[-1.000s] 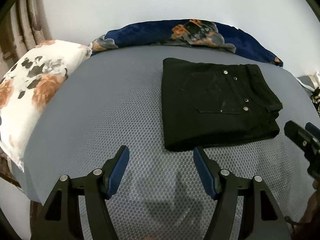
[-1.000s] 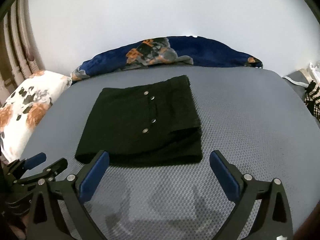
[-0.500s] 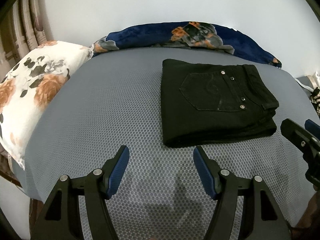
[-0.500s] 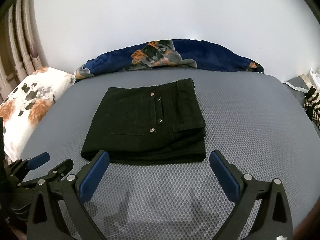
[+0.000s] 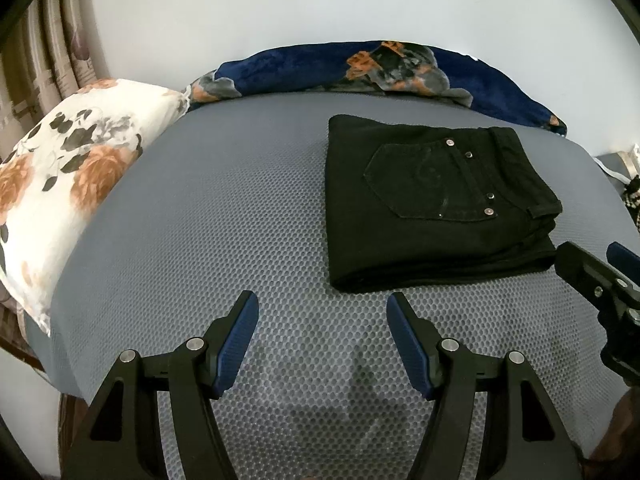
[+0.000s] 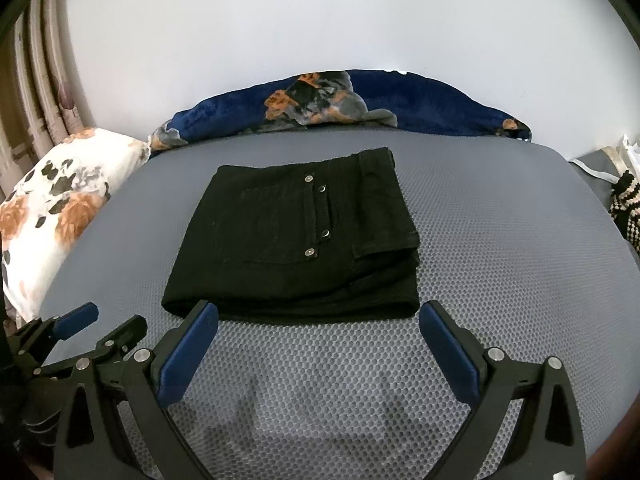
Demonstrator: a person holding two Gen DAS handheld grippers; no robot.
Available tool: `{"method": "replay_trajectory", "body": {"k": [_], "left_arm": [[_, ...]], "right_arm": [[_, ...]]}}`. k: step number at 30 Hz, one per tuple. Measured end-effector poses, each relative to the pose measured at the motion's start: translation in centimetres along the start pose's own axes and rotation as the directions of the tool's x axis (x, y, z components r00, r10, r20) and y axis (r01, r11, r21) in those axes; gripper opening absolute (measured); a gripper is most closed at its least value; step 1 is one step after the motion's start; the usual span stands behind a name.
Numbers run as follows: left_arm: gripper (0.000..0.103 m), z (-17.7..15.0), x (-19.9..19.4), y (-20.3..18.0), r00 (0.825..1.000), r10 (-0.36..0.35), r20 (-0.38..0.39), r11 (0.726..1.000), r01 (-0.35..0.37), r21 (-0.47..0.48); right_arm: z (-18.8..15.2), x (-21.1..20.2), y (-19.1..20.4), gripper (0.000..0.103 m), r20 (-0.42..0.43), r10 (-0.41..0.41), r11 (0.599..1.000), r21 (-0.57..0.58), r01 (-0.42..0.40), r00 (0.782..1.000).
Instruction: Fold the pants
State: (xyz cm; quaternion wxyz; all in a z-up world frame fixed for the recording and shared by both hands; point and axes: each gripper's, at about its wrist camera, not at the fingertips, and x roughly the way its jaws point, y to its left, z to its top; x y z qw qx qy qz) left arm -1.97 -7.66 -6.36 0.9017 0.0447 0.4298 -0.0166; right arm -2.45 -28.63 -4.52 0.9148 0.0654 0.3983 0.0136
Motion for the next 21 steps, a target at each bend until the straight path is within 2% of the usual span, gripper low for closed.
{"method": "replay_trajectory", "body": {"k": [21], "left_arm": [[0.067,-0.50,0.41,-0.43,1.000,0.018,-0.010,1.000,-0.018,0.013]], "right_arm": [[-0.62,0.44,0.87,0.100,-0.019,-0.001,1.000,-0.019,0.001,1.000]]}}
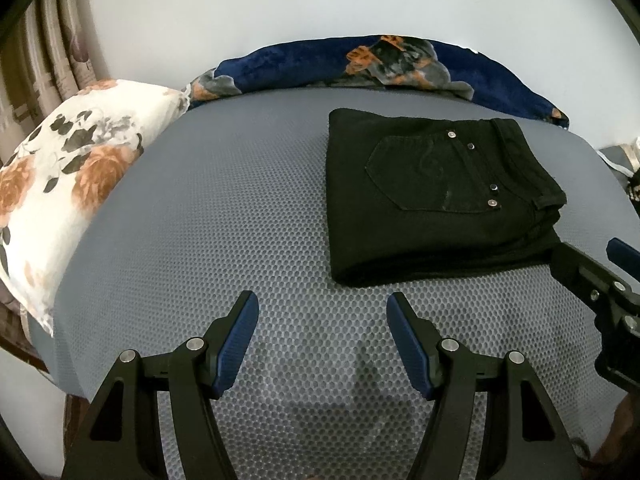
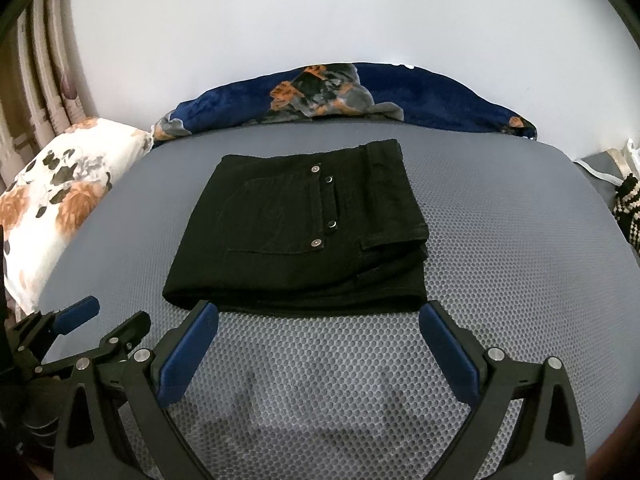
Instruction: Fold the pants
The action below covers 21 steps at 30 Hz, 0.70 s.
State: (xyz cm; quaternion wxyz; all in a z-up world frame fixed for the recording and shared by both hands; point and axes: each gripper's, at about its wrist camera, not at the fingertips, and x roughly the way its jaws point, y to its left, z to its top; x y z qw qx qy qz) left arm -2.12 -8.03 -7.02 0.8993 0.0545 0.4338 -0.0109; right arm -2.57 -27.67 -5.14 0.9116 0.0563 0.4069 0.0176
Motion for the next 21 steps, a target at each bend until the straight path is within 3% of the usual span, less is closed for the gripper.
{"method": "replay_trajectory", "body": {"k": [21], "left_arm": [[0.067,-0.06,0.18,0.10,1.000,0.000,-0.009,1.000,0.000,0.000]], "right_arm": [[-0.18,0.47,0.44,0.100,-0.020,0.007,1.000,-0.012,-0.007,1.000]]}}
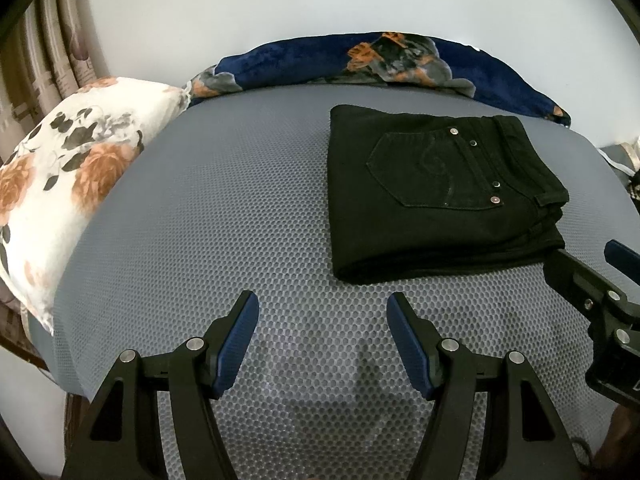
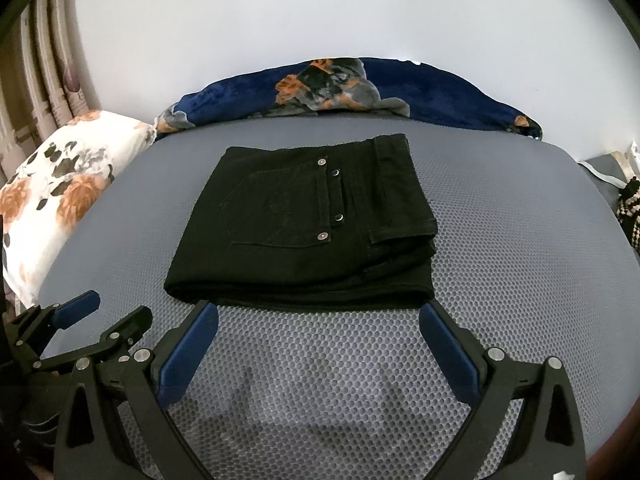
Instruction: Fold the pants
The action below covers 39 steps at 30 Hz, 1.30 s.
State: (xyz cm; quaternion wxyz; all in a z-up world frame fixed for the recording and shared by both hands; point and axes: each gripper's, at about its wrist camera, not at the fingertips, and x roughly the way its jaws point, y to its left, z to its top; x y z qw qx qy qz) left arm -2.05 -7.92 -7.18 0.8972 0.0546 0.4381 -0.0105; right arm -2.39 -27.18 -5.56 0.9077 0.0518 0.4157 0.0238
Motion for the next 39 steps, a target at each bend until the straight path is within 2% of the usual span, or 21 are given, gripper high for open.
{"method": "replay_trajectory", "body": {"k": [39], "left_arm": [[0.067,-0.21,0.21,-0.08,1.000,-0.021,-0.004,1.000,0.021,0.003]], "right_arm": [[-0.23,0.25,-0.05,0.100,-0.017,-0.006,1.000,0.001,0.006,1.000]]}}
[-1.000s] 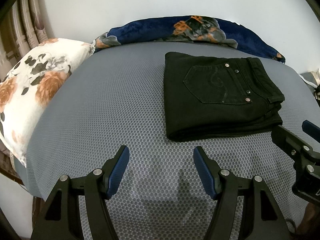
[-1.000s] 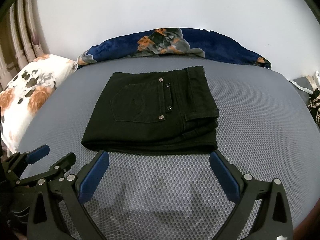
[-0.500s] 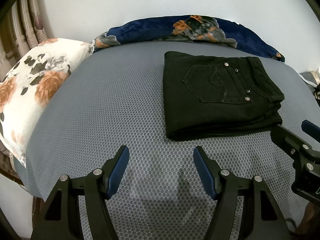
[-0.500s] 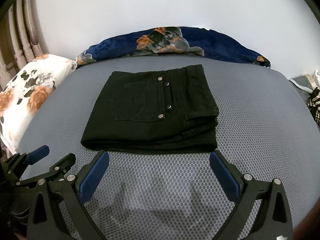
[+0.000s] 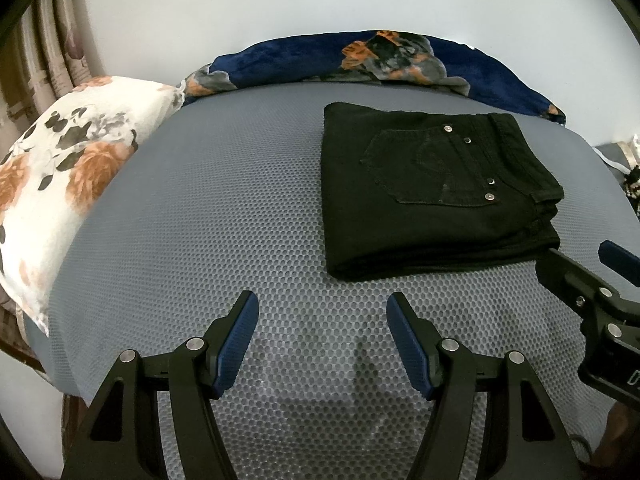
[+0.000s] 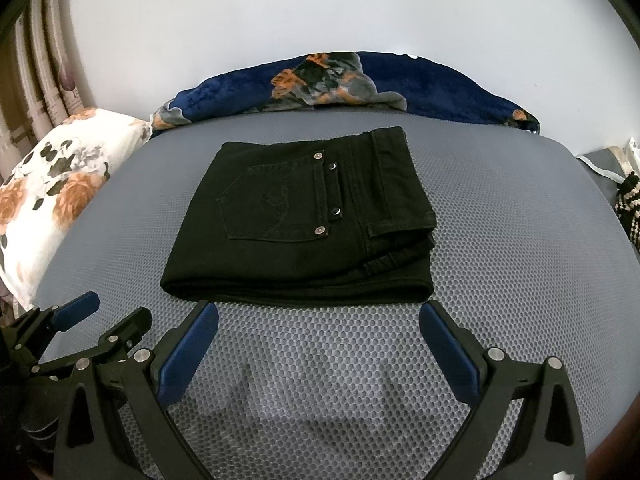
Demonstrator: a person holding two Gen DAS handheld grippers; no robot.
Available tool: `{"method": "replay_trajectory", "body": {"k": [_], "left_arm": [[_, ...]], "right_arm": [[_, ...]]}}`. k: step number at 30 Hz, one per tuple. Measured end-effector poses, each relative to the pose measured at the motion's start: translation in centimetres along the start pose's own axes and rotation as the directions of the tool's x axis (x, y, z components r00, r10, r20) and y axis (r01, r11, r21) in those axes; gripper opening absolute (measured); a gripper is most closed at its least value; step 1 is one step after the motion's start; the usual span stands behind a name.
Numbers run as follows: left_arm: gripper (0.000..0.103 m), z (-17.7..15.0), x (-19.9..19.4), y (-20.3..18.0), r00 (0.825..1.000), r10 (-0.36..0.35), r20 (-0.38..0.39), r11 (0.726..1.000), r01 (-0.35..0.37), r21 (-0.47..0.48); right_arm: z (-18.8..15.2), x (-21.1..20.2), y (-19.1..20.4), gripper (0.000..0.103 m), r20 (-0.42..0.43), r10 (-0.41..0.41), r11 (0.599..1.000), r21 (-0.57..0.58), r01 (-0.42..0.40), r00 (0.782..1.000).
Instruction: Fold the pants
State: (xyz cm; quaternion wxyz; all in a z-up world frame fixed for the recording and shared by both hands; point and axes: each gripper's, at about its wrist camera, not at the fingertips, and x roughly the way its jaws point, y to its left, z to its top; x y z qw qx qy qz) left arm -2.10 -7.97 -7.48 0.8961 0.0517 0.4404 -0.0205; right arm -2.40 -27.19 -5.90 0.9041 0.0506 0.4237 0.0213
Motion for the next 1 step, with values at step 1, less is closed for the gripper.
{"method": "replay_trajectory", "body": {"k": [1], "left_arm": [[0.067,-0.02,0.01,-0.01,1.000,0.000,-0.001,1.000,0.000,0.000]], "right_arm": [[0.03,0.01,0.00,0.100,0.000,-0.001,1.000,0.000,0.001,1.000]]}}
